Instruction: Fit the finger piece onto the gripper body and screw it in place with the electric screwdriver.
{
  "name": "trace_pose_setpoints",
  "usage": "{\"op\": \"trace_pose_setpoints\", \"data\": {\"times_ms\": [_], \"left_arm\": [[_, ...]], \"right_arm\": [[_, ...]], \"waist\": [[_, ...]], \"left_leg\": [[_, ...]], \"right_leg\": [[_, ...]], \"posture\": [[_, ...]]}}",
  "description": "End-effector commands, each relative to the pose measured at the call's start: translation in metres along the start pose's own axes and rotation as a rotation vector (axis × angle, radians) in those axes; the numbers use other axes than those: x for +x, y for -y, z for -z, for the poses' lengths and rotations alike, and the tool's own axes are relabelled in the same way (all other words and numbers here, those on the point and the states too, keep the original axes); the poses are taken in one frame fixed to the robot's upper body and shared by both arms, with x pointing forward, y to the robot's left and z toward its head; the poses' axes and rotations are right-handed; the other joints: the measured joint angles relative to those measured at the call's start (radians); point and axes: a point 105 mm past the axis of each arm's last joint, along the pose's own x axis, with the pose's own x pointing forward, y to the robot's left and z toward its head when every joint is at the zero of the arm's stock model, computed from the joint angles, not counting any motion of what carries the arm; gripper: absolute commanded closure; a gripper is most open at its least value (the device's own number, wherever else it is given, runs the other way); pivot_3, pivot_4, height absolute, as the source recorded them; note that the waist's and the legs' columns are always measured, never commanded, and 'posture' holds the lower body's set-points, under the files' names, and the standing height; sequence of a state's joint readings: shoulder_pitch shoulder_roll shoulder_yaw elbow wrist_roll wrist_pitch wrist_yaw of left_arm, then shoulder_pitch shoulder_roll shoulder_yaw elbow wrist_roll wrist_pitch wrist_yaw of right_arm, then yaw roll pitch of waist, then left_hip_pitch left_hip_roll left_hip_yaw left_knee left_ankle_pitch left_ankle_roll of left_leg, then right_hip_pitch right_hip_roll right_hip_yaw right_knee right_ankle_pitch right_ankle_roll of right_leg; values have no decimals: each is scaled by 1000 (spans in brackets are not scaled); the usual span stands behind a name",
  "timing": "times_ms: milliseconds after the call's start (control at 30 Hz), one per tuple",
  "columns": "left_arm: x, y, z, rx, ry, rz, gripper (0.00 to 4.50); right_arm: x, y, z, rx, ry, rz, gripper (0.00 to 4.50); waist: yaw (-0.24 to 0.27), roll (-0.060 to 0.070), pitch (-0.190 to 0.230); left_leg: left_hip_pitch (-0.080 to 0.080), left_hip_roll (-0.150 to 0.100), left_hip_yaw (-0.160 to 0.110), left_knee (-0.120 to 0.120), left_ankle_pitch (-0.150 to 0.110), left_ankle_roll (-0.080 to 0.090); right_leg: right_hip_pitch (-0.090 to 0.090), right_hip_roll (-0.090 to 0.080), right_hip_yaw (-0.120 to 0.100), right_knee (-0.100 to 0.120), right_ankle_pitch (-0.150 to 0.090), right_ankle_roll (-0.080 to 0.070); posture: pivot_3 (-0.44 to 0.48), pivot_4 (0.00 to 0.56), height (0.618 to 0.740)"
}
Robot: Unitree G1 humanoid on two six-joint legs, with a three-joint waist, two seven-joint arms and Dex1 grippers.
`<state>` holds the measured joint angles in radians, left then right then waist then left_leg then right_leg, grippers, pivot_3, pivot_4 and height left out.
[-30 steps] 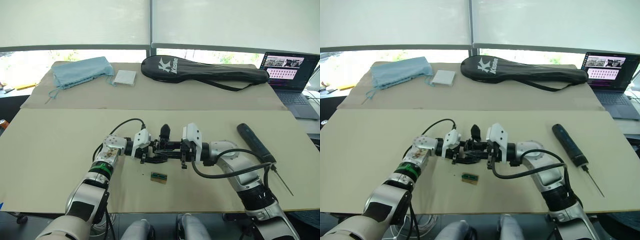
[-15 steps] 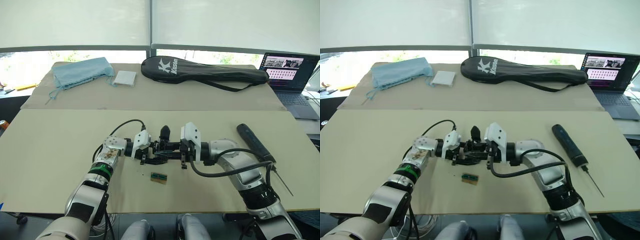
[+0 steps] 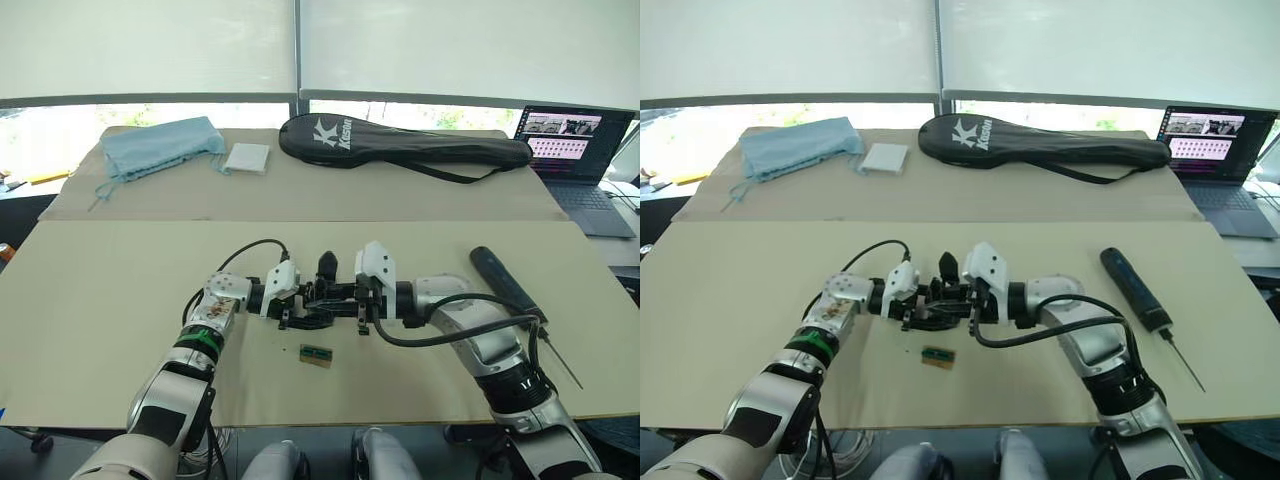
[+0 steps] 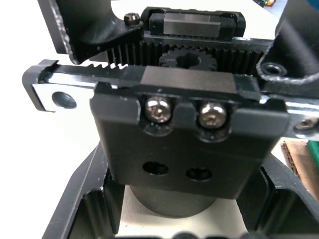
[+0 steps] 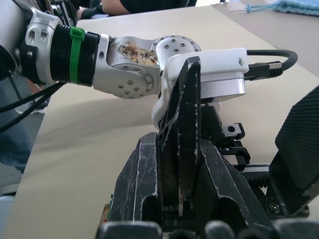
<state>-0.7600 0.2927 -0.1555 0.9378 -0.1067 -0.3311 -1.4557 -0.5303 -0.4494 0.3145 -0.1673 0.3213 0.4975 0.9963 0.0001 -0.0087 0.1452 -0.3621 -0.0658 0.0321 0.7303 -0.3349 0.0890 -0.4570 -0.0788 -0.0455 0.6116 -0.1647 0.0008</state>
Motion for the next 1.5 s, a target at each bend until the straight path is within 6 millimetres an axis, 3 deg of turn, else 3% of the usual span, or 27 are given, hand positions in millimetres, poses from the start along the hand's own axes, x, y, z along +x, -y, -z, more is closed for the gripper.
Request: {"op": "trace_pose_setpoints", "data": {"times_ms": [33, 267, 467, 700, 800, 867, 1167, 1500], "left_arm": [[1, 7, 6, -17, -24, 31, 2129], [1, 7, 6, -19, -20, 28, 2129], [0, 8, 7, -20, -21, 27, 2129], [0, 8, 7, -21, -20, 23, 2129], [-1, 9, 8, -24, -20, 19, 2129], [-2, 9, 9, -27, -23, 17, 2129], [-5, 11, 12, -41, -29, 11, 2129], [-6, 12, 16, -80, -33, -2, 2129]], "right_arm": [[3, -4, 33, 42, -157, 1, 4067], [5, 4, 37, 183, -117, 79, 4068], [4, 3, 32, 192, -100, 59, 4068], [4, -1, 22, 99, -90, 23, 4068], [3, -1, 8, 55, -45, 12, 4068], [2, -4, -7, 11, 6, -10, 3036], [-7, -9, -41, -157, 144, -22, 33], [-22, -16, -69, -220, 329, -47, 33]], "waist": [[0, 0, -2], [-7, -2, -9], [-12, -2, -9], [-11, -3, -9], [-11, -3, -9], [-11, -3, -9], [-11, -3, -9], [-12, -3, -9]], "left_leg": [[0, 0, 0, 0, 0, 0], [1, 1, 0, -1, 0, 0], [2, 1, 0, -1, 0, 0], [2, 1, 0, -1, 0, 0], [2, 1, 0, -1, 0, 0], [2, 1, 0, -1, 0, 0], [-2, 0, 0, -1, 0, 0], [-2, 0, 0, -1, 0, 0]], "right_leg": [[0, 0, 0, 0, 0, 0], [0, 0, 1, 0, 0, 0], [1, 0, 2, 0, 0, 0], [0, 0, 2, 0, 0, 0], [0, 0, 2, 0, 0, 0], [0, 0, 2, 0, 0, 0], [-3, 0, 2, -1, 0, 0], [-3, 0, 2, 0, 0, 0]], "posture": [[0, 150, 740], [0, 150, 740], [0, 150, 740], [0, 150, 740], [0, 150, 740], [0, 150, 740], [0, 150, 740], [0, 150, 740]]}}
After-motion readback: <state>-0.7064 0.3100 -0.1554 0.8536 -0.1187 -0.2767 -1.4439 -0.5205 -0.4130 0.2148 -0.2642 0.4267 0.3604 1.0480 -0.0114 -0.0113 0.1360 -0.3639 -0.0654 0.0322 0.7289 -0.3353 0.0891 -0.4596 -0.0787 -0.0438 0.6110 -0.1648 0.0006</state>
